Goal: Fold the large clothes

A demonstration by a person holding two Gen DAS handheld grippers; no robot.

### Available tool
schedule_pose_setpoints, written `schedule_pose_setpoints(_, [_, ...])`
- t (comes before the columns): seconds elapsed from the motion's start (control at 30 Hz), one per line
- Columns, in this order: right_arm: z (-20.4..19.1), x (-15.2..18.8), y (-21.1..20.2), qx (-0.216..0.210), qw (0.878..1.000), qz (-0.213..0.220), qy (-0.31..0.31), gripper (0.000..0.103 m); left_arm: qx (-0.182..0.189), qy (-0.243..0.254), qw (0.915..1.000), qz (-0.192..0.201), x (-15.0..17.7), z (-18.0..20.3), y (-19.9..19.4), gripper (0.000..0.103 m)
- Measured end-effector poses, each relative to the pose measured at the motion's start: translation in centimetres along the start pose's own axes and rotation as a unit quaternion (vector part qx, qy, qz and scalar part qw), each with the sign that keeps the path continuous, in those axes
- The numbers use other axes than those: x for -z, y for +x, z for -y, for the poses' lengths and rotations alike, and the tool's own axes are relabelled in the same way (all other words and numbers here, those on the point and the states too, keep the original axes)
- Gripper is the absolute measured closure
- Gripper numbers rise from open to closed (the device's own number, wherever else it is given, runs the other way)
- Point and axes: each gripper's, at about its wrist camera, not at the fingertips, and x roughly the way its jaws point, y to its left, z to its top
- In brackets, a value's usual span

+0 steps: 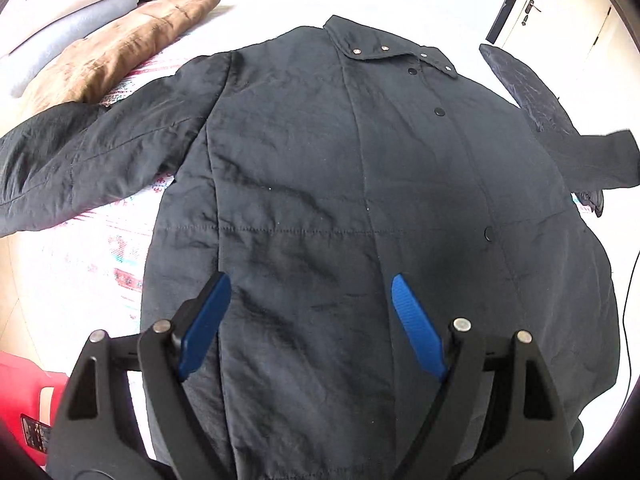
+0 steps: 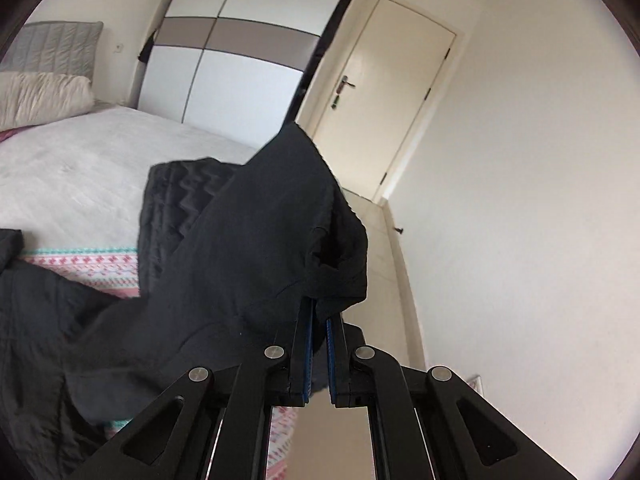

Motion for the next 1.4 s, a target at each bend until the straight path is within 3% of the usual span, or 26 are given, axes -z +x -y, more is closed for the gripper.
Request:
schedule_pose_setpoints(0.13, [2.5, 7.1, 6.2, -0.015, 0.993, -0.108, 0.045, 0.098, -0.01, -0.002, 0.9999, -0.007, 0.3, -0.5, 0.0, 0.02])
schedule_pose_setpoints(0.23, [1.6, 11.9, 10.0, -0.057, 0.975, -0.203, 0.065, 0.098, -0.017, 0.0, 0.9998, -0.011, 0.2, -1.3, -0.1, 0.02])
schedule_pose_setpoints(0.27, [1.4, 12.9, 10.6, -0.066, 0.972, -0.216, 0.069, 0.098, -0.021, 0.002, 0.9997, -0.012, 0.1, -1.7, -0.1, 0.02])
schedule_pose_setpoints(0.37, [2.2, 13.5, 10.3, -0.078, 0.967, -0.221, 0.098, 0.095, -0.047, 0.012, 0.9988, -0.011, -0.9, -3.0, -0.2, 0.02])
schedule_pose_setpoints(0.5, [4.8, 11.0, 9.1, -0.092, 0.96, -0.237, 0.118, 0.086, -0.097, 0.046, 0.9942, -0.007, -3.9, -4.8, 0.0, 0.02])
schedule_pose_setpoints(0.57, [5.7, 9.2, 7.7, -0.074, 0.965, -0.228, 0.104, 0.073, -0.121, 0.064, 0.9906, -0.001, -6.0, -5.6, 0.5, 0.02])
schedule_pose_setpoints(0.63, [6.4, 7.2, 5.8, -0.035, 0.977, -0.194, 0.075, 0.041, -0.139, 0.087, 0.9865, 0.001, -8.5, -6.0, 1.5, 0.02])
schedule_pose_setpoints(0.7, [7.4, 5.8, 4.1, -0.017, 0.984, -0.161, 0.072, 0.03, -0.149, 0.115, 0.9821, 0.004, -11.2, -6.3, 3.1, 0.02])
schedule_pose_setpoints(0.8, [7.0, 2.8, 2.6, -0.069, 0.985, -0.132, 0.081, 0.029, -0.153, 0.157, 0.9755, 0.02, -15.4, -6.0, 6.2, 0.02])
schedule_pose_setpoints(0.87, [3.9, 0.8, 1.9, -0.127, 0.984, -0.11, 0.065, 0.028, -0.14, 0.16, 0.9769, 0.023, -18.1, -5.9, 8.7, 0.02])
schedule_pose_setpoints(0.93, [-1.6, -0.6, 1.7, -0.194, 0.976, -0.098, 0.032, 0.02, -0.11, 0.144, 0.9832, 0.021, -20.5, -5.8, 11.1, 0.02])
schedule_pose_setpoints(1.03, [-13.0, -2.3, 2.9, -0.29, 0.95, -0.102, -0.051, 0.019, -0.074, 0.121, 0.9898, 0.012, -23.7, -5.7, 14.4, 0.02])
schedule_pose_setpoints(1.13, [-22.9, -3.5, 3.9, -0.359, 0.921, -0.098, -0.112, 0.019, -0.033, 0.091, 0.9953, 0.005, -25.9, -6.4, 16.9, 0.02])
schedule_pose_setpoints(1.23, [-30.0, -4.2, 6.1, -0.382, 0.909, -0.102, -0.133, 0.019, 0.006, 0.059, 0.9982, -0.005, -27.1, -7.4, 18.8, 0.021])
schedule_pose_setpoints(1.4, [-33.7, -4.7, 10.8, -0.394, 0.898, -0.162, -0.113, 0.019, 0.061, 0.053, 0.9962, -0.034, -27.2, -7.8, 20.2, 0.025])
